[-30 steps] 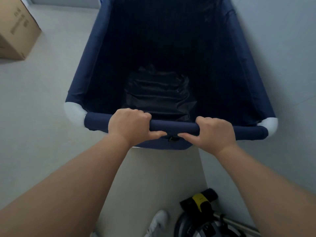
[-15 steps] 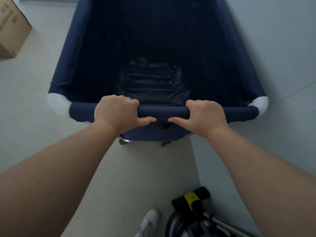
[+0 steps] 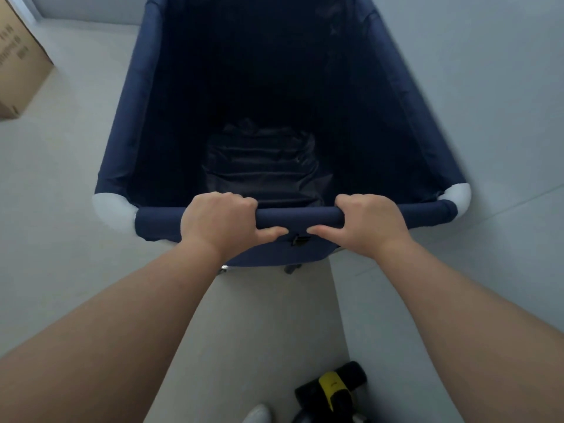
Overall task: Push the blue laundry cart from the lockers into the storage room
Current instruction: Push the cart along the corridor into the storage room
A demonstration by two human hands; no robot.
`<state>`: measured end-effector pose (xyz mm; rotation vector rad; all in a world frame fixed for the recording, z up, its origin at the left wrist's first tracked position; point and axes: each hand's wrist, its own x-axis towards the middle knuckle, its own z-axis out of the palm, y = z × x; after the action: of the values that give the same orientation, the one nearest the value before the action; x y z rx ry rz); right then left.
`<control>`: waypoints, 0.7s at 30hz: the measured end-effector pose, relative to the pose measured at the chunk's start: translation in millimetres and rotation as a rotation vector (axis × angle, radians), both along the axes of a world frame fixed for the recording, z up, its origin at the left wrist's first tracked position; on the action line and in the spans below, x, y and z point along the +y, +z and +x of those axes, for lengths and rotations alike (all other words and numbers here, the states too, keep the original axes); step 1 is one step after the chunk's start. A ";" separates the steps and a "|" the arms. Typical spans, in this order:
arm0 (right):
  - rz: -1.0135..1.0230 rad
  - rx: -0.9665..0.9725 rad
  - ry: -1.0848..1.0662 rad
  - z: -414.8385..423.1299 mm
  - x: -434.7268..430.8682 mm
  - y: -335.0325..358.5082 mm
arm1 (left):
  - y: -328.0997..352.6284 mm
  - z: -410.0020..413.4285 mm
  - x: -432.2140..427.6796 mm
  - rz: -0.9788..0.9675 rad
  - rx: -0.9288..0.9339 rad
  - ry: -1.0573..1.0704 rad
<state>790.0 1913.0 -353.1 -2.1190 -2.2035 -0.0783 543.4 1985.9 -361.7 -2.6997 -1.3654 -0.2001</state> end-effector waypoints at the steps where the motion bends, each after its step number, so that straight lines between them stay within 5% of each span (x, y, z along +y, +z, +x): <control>1: 0.000 -0.004 0.000 3.0 2.3 -0.1 | -0.5 3.0 1.8 0.001 -0.001 0.002; 21: -0.019 -0.016 0.010 24.7 33.9 -2.3 | -4.0 22.3 31.7 -0.072 0.011 0.028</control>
<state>814.7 1946.9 -355.4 -2.1242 -2.2329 -0.0747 565.7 2017.6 -365.7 -2.7334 -1.4334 -0.1366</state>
